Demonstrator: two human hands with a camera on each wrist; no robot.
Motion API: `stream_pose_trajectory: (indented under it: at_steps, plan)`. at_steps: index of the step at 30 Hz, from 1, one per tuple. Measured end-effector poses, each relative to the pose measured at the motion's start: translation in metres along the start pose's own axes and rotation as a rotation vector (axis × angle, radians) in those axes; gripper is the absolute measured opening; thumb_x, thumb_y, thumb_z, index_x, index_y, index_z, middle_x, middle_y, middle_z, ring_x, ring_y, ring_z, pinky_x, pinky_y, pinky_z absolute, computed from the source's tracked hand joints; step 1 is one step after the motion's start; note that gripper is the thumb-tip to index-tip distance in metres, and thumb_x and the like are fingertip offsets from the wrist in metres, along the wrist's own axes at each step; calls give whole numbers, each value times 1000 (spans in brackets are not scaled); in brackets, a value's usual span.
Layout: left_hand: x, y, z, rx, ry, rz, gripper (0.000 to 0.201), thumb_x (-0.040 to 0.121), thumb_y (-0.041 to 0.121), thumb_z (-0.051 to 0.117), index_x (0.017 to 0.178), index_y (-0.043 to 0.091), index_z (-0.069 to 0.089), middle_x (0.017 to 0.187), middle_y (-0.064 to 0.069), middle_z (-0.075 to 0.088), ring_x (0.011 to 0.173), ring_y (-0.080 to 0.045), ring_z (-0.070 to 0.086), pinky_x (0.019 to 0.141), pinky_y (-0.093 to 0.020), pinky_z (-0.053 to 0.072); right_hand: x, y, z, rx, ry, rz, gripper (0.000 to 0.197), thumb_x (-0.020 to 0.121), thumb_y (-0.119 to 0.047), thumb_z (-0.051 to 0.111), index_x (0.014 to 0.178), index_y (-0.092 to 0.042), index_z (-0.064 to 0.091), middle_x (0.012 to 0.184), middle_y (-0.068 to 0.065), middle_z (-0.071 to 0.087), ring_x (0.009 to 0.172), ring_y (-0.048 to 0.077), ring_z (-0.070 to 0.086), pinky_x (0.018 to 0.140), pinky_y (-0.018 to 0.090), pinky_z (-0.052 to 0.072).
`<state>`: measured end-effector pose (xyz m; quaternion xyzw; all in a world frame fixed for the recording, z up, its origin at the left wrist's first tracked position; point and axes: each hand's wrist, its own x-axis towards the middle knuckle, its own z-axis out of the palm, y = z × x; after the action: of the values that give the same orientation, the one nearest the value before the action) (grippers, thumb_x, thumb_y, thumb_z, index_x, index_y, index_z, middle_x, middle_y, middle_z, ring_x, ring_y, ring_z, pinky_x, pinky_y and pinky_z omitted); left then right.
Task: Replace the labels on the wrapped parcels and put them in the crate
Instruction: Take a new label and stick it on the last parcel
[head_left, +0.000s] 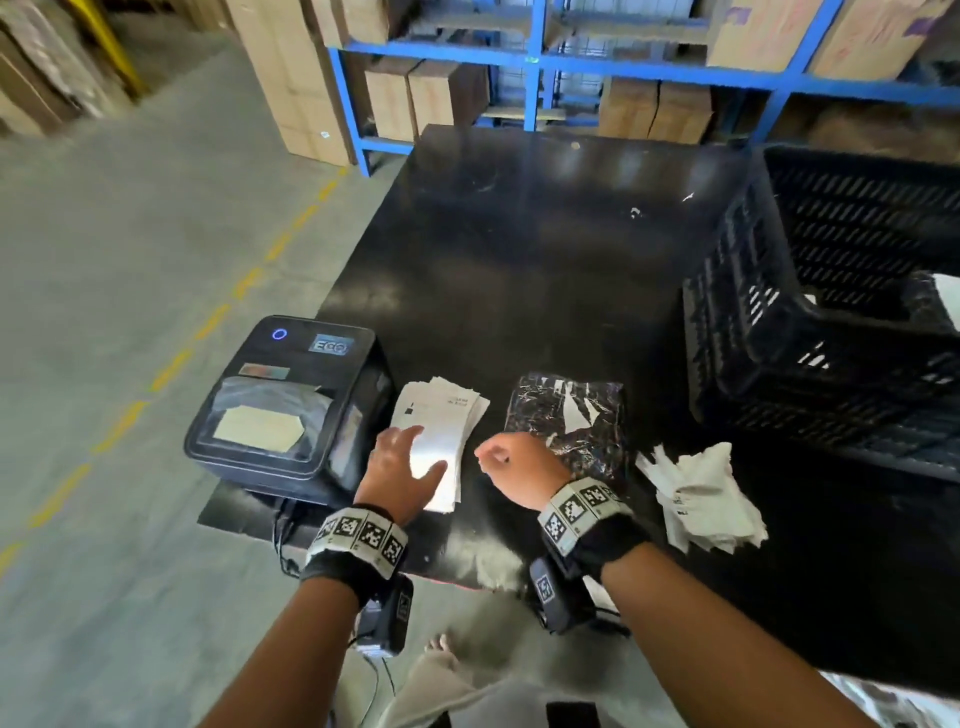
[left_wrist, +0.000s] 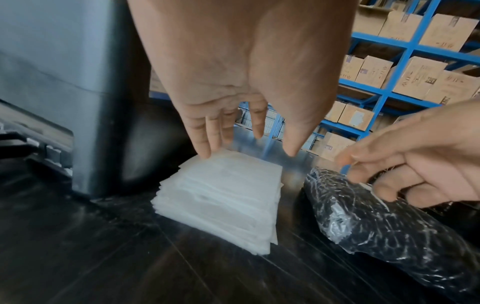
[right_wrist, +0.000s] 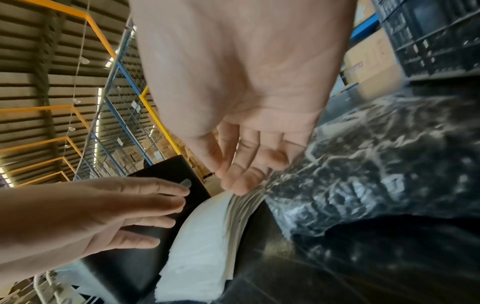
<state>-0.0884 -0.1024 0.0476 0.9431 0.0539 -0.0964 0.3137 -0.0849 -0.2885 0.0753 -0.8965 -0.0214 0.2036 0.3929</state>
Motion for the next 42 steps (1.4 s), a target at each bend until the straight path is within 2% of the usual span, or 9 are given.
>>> stream_pose_trajectory:
  at_steps: [5, 8, 11, 18, 32, 35, 37, 39, 42]
  plan:
    - [22, -7, 5, 76, -127, -43, 81, 88, 42, 59, 150, 22, 12, 158, -12, -2, 146, -30, 4, 115, -44, 21, 32, -19, 19, -3, -15, 163, 38, 94, -32, 54, 128, -14, 55, 112, 6, 68, 104, 23, 64, 89, 32, 49]
    - [27, -12, 8, 159, -207, -47, 81, 90, 47, 54, 151, 24, 7, 158, -11, -12, 146, -31, -2, 115, -44, 22, 47, -26, 33, -28, 19, 239, 20, 92, -36, 56, 93, -16, 60, 78, 0, 62, 71, 18, 60, 61, 24, 41]
    - [28, -17, 14, 193, -230, -23, 80, 90, 48, 52, 151, 26, 5, 157, -11, -13, 146, -32, -2, 112, -44, 27, 58, -28, 42, -47, 87, 293, 36, 90, -38, 60, 63, -18, 47, 56, -7, 43, 49, 8, 43, 45, 22, 28]
    - [26, -23, 14, 216, -237, -10, 81, 90, 49, 49, 150, 34, -4, 158, -6, -15, 146, -30, 5, 106, -45, 36, 62, -30, 39, 32, 205, 333, 51, 91, -28, 62, 48, -18, 37, 49, -4, 36, 48, 10, 36, 49, 24, 27]
    - [24, -17, 10, 210, -230, -58, 89, 90, 52, 50, 152, 15, -1, 159, -4, -12, 147, -25, 3, 112, -41, 26, 40, -27, 22, 106, 251, 182, 51, 91, -18, 58, 50, -16, 29, 49, 0, 26, 47, 15, 25, 51, 29, 23]
    - [25, -12, 7, 228, -232, -73, 85, 92, 46, 48, 152, 10, -1, 159, -7, -14, 147, -25, 1, 114, -41, 23, 34, -26, 10, 156, 301, 143, 43, 88, -17, 60, 53, -11, 37, 48, 4, 32, 48, 15, 29, 52, 30, 26]
    - [26, -8, 5, 190, -217, -79, 80, 93, 39, 47, 151, 8, 3, 159, -10, -12, 147, -25, -1, 116, -40, 20, 26, -24, -4, 179, 333, 101, 36, 87, -19, 64, 55, -7, 51, 48, 9, 44, 50, 15, 38, 54, 29, 32]
    - [26, -1, 1, 110, -142, -44, 72, 91, 34, 50, 150, 11, 16, 159, -10, -1, 147, -24, 5, 116, -37, 20, 16, -20, -21, 180, 357, 35, 40, 87, -19, 64, 51, -8, 51, 48, 11, 46, 50, 15, 40, 55, 30, 34]
    - [23, 17, -13, -70, 8, 84, 45, 90, 26, 55, 132, 15, 48, 144, -6, 41, 131, -22, 41, 108, -33, 35, 3, -9, -49, 202, 408, 44, 35, 91, -19, 58, 67, 6, 64, 62, 22, 61, 56, 20, 51, 62, 34, 45]
